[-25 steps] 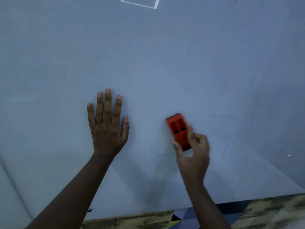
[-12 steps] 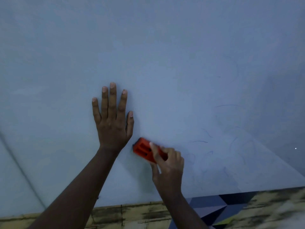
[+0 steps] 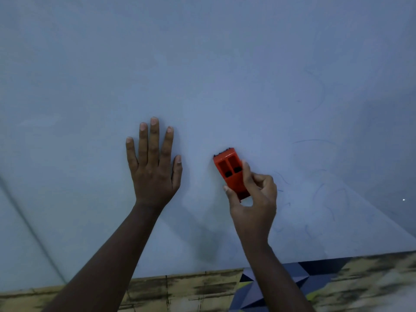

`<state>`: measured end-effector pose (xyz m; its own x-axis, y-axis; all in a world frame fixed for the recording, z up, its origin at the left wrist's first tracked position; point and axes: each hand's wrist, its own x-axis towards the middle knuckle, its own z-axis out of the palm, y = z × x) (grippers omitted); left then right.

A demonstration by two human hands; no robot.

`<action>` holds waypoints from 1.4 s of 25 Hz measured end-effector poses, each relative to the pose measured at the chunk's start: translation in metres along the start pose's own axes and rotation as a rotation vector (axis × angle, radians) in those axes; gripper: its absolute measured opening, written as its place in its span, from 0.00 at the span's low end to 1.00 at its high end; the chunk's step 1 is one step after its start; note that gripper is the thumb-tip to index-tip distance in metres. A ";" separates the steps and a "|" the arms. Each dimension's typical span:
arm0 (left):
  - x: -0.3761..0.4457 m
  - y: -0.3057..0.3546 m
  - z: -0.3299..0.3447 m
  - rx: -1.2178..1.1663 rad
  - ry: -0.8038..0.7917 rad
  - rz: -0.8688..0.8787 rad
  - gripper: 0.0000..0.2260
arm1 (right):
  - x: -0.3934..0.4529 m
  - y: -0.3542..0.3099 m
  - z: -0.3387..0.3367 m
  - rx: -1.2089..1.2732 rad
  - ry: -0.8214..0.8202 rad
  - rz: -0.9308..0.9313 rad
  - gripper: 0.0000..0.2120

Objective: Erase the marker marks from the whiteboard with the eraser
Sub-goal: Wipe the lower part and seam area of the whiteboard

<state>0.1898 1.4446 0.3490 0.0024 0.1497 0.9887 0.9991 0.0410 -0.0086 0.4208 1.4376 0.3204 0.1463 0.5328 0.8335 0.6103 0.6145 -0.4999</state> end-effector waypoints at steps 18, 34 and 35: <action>-0.032 -0.001 0.003 -0.017 -0.021 0.011 0.29 | -0.081 0.042 0.015 -0.190 -0.158 -0.187 0.34; -0.064 0.000 0.007 -0.019 -0.030 0.008 0.30 | -0.061 -0.001 0.023 0.200 0.002 0.339 0.24; -0.066 0.000 0.007 -0.020 -0.036 0.013 0.30 | -0.070 -0.008 0.031 0.171 -0.040 0.287 0.24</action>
<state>0.1891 1.4412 0.2831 0.0145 0.1859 0.9825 0.9996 0.0192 -0.0184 0.3811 1.4134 0.2592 0.2605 0.7187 0.6447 0.4088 0.5228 -0.7480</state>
